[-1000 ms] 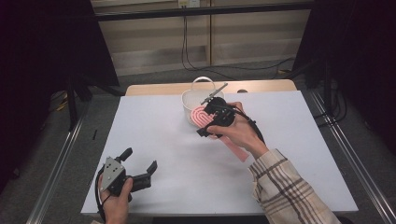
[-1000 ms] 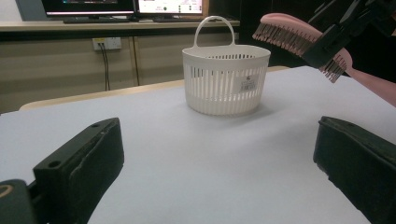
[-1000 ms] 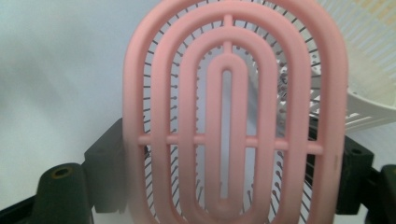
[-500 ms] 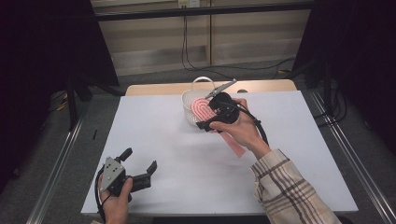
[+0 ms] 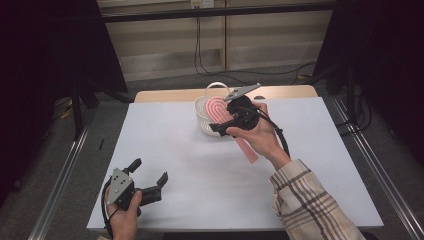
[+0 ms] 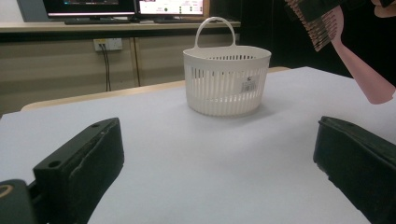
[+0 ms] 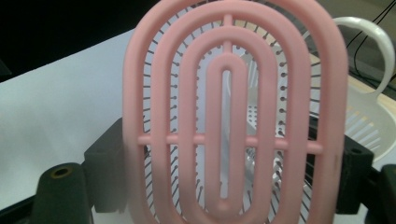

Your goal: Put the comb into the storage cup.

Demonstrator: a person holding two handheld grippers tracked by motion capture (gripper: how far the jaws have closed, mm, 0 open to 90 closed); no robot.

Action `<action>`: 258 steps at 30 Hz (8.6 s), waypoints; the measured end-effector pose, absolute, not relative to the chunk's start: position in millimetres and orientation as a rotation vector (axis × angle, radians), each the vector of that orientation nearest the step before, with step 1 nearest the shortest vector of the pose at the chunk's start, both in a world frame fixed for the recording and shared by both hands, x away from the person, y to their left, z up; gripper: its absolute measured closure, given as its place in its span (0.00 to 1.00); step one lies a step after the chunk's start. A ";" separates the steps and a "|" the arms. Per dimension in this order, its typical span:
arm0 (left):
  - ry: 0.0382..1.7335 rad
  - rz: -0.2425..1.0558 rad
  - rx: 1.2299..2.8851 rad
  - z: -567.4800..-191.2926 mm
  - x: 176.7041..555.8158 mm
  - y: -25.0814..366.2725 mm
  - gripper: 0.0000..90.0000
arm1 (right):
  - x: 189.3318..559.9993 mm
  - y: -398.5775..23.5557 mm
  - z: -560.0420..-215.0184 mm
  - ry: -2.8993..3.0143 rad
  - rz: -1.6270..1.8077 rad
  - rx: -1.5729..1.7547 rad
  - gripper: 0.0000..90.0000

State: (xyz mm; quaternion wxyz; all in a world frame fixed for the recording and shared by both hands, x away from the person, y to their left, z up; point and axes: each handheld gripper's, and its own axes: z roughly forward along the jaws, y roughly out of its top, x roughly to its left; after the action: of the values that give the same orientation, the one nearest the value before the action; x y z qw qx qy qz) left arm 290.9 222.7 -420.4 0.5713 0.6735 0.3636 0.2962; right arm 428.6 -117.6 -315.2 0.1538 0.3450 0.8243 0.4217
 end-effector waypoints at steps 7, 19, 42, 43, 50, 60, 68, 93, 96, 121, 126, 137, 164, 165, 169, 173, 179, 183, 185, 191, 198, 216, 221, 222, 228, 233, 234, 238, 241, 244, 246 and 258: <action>0.854 0.695 1.581 -420.3 290.8 222.7 0.02 | 427.8 -120.8 -312.2 2.318 1.252 0.980 0.22; 0.851 0.695 1.584 -420.2 290.6 223.1 0.02 | 427.9 -123.6 -309.3 2.216 1.364 0.932 0.22; 0.854 0.691 1.572 -420.3 290.4 222.4 0.02 | 436.5 -131.1 -297.9 2.043 1.488 0.911 0.22; 0.854 0.689 1.570 -420.3 290.5 222.2 0.02 | 437.1 -131.4 -297.2 2.041 1.489 0.909 0.22; 0.856 0.686 1.564 -420.2 290.1 221.7 0.02 | 441.8 -132.2 -291.2 2.014 1.496 0.905 0.22; 0.855 0.683 1.558 -420.2 289.7 221.2 0.02 | 449.0 -133.9 -282.5 1.985 1.515 0.905 0.22; 0.850 0.679 1.562 -419.9 288.8 221.4 0.02 | 456.6 -130.1 -272.9 1.940 1.554 0.872 0.22; 0.840 0.679 1.562 -419.2 288.3 220.9 0.02 | 477.4 -120.9 -258.2 1.888 1.561 0.865 0.22; 0.840 0.679 1.563 -419.3 288.5 221.2 0.02 | 479.7 -118.5 -254.9 1.884 1.561 0.854 0.22; 0.842 0.671 1.560 -419.7 288.4 220.8 0.02 | 507.5 -111.2 -268.5 1.856 1.562 0.914 0.22; 0.840 0.673 1.561 -419.4 288.6 220.7 0.02 | 512.1 -110.7 -270.0 1.857 1.558 0.906 0.22; 0.839 0.671 1.566 -419.4 288.3 220.9 0.02 | 524.4 -108.7 -278.8 1.846 1.545 0.922 0.22; 0.835 0.671 1.572 -419.7 288.7 221.6 0.02 | 542.8 -110.3 -307.3 1.853 1.502 0.966 0.22; 0.835 0.672 1.570 -419.7 288.6 221.6 0.02 | 543.2 -110.6 -308.7 1.859 1.503 0.970 0.22; 0.836 0.672 1.571 -419.6 288.4 221.6 0.02 | 543.8 -112.2 -314.5 1.864 1.498 0.985 0.22; 0.835 0.670 1.573 -419.6 288.3 221.6 0.02 | 544.0 -112.2 -319.5 1.870 1.493 0.990 0.22; 0.834 0.672 1.575 -419.6 288.5 221.7 0.02 | 543.9 -113.0 -327.2 1.880 1.485 0.998 0.22; 0.838 0.658 1.582 -420.4 288.8 221.0 0.02 | 543.2 -113.4 -332.4 1.881 1.476 1.004 0.22; 0.837 0.658 1.582 -420.3 288.7 220.8 0.02 | 543.7 -114.1 -334.8 1.883 1.483 1.015 0.22; 0.835 0.660 1.582 -420.2 288.8 221.3 0.02 | 542.6 -113.5 -338.2 1.887 1.473 1.008 0.22; 0.839 0.658 1.579 -420.5 288.9 220.6 0.02 | 540.0 -113.4 -344.1 1.902 1.465 0.998 0.22; 0.839 0.660 1.581 -420.5 289.0 220.7 0.02 | 533.7 -110.9 -356.0 1.917 1.461 0.990 0.22; 0.839 0.659 1.581 -420.5 289.0 220.7 0.02 | 533.7 -112.6 -359.9 1.919 1.446 0.992 0.22; 0.839 0.659 1.581 -420.4 288.9 220.7 0.02 | 533.7 -112.7 -360.5 1.921 1.444 0.995 0.22; 0.836 0.662 1.583 -420.3 288.8 221.0 0.02 | 534.0 -112.3 -364.7 1.918 1.434 0.994 0.22; 0.840 0.661 1.577 -420.2 288.8 220.9 0.02 | 533.7 -111.0 -365.1 1.920 1.432 0.986 0.22; 0.840 0.660 1.575 -420.4 288.9 220.5 0.02 | 533.7 -110.7 -365.3 1.918 1.432 0.987 0.22; 0.834 0.667 1.585 -420.0 289.0 221.2 0.02 | 533.6 -108.5 -367.5 1.934 1.421 0.985 0.22; 0.837 0.665 1.580 -420.1 289.0 220.8 0.02 | 535.0 -106.3 -370.4 1.941 1.411 0.987 0.22; 0.833 0.667 1.582 -420.0 289.0 221.5 0.02 | 536.5 -105.0 -373.4 1.948 1.408 0.990 0.22; 0.836 0.663 1.581 -420.3 289.2 221.3 0.02 | 536.9 -105.3 -374.7 1.953 1.402 0.991 0.22; 0.835 0.664 1.582 -420.0 288.9 220.9 0.02 | 535.6 -103.8 -376.8 1.961 1.402 0.989 0.21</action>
State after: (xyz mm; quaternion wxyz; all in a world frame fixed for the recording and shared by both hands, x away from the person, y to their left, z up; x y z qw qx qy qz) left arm 288.9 220.9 -420.0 0.5786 0.6763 0.3569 0.2838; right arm 535.6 -103.8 -376.8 0.2648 0.3661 0.7257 0.5189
